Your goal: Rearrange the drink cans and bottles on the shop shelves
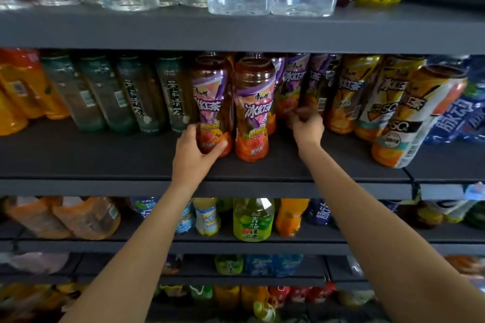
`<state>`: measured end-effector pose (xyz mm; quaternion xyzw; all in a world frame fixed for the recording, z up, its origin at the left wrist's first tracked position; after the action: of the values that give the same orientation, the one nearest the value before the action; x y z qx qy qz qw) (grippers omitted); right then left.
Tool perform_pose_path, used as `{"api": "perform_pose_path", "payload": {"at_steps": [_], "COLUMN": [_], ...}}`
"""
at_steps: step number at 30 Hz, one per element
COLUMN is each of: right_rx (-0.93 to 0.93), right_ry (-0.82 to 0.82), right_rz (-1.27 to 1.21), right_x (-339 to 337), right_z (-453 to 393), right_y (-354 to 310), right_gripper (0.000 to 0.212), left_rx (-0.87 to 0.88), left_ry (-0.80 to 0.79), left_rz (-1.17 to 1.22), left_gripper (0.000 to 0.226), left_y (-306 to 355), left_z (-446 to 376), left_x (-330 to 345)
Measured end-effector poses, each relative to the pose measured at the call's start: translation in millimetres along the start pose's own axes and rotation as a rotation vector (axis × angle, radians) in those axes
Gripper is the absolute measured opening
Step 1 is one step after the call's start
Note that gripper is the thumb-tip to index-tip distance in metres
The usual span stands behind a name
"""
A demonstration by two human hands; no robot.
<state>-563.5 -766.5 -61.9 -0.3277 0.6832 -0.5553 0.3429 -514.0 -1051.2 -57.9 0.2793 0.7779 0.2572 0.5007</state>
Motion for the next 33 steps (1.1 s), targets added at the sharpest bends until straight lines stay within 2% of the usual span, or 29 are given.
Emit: {"api": "perform_pose_path", "payload": {"at_steps": [2,4,6,8,10,14,18,20,25,33], "right_rx": [0.006,0.084,0.081,-0.095,-0.228,-0.265,-0.307,-0.253,-0.226,-0.291], "right_ry": [-0.160,-0.341,-0.441,-0.509,-0.531,-0.403,-0.153,-0.058,-0.054,0.043], "right_rz": [-0.159,-0.387,-0.471,-0.240,-0.039,0.015,0.167,0.238,0.375,0.312], "right_x": [10.0,20.2,24.1,29.8,36.4,13.7,-36.2,-57.7,-71.2,-81.6], "right_z": [20.4,44.5,65.0,84.7,96.7,89.9,73.6,61.1,21.8,14.9], "right_y": [-2.7,-9.3,-20.1,-34.8,-39.4,-36.2,-25.7,-21.9,-22.2,-17.5], "right_gripper": [0.007,0.023,0.036,0.042,0.064,0.068,0.076,0.079,0.081,0.059], "left_rx": [-0.011,-0.031,-0.043,-0.044,-0.036,0.024,0.131,0.135,0.040,-0.085], "left_ry": [-0.008,-0.020,-0.027,-0.028,-0.030,-0.084,-0.146,-0.156,-0.118,0.041], "left_rz": [0.004,0.024,0.045,0.033,-0.002,-0.035,-0.092,-0.107,-0.146,-0.142], "left_gripper": [0.058,0.058,0.058,0.058,0.058,0.059,0.055,0.059,0.064,0.057], "left_y": [1.3,0.6,1.5,3.7,8.3,24.6,68.3,90.0,112.6,124.0], "left_z": [0.9,0.8,1.5,2.9,5.4,10.6,15.2,16.5,6.4,-6.9], "left_x": [-1.3,-1.8,-2.6,-2.1,-0.5,12.6,49.7,71.6,104.6,110.3]}}
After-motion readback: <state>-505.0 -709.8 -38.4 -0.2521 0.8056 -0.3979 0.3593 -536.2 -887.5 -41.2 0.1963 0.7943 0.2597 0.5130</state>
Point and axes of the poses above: each hand's wrist, its own z-axis away from the middle knuckle, its own x-axis out of the palm, y = z × x, the point moved 9 cm from there along -z, towards the middle knuckle, and after that the axes turned 10 degrees about -z, right-handed, at the moved point
